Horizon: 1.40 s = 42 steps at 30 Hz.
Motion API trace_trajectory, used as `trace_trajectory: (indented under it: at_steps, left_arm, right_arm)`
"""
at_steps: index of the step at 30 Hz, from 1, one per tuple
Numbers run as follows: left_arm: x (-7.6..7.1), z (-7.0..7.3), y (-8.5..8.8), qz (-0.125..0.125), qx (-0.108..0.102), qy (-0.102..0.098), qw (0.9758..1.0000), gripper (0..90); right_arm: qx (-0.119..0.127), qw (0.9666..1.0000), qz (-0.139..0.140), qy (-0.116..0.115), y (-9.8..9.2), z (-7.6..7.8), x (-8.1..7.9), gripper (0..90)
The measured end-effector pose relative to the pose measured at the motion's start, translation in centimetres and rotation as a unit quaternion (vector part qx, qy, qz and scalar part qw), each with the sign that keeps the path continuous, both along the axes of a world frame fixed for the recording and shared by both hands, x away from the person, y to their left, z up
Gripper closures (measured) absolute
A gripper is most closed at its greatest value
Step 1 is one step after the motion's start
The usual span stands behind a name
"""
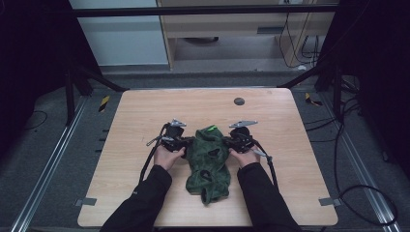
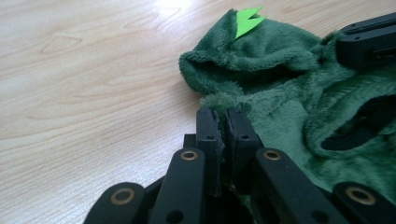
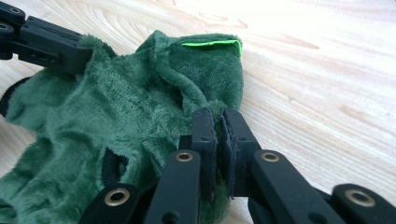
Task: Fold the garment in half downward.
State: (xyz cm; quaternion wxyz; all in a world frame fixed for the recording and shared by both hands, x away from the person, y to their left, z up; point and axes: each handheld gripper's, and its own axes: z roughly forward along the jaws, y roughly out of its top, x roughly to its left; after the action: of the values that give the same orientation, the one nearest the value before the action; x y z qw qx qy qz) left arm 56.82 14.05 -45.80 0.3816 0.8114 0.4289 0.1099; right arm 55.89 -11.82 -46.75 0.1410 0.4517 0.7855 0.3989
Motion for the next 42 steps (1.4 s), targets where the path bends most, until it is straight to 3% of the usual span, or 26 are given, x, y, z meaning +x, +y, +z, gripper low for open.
trace_trajectory:
  at_steps: [17, 31, 42]
  left_arm:
    - [-3.2, 2.8, 0.3, -0.030, -0.001, -0.039, 0.9988, 85.1]
    - [-5.8, 3.7, 1.1, -0.047, -0.001, -0.054, 0.9974, 85.2]
    - [-7.7, 3.4, 1.4, -0.058, 0.003, -0.052, 0.9969, 85.2]
  right_arm:
    - [0.008, 0.9985, 0.034, -0.041, -0.2, 2.5, -2.1, 85.1]
    - [-0.001, 0.9956, 0.064, -0.069, -0.2, 3.5, -4.2, 85.1]
    - [0.003, 0.9936, 0.082, -0.077, -0.2, 3.6, -5.5, 85.0]
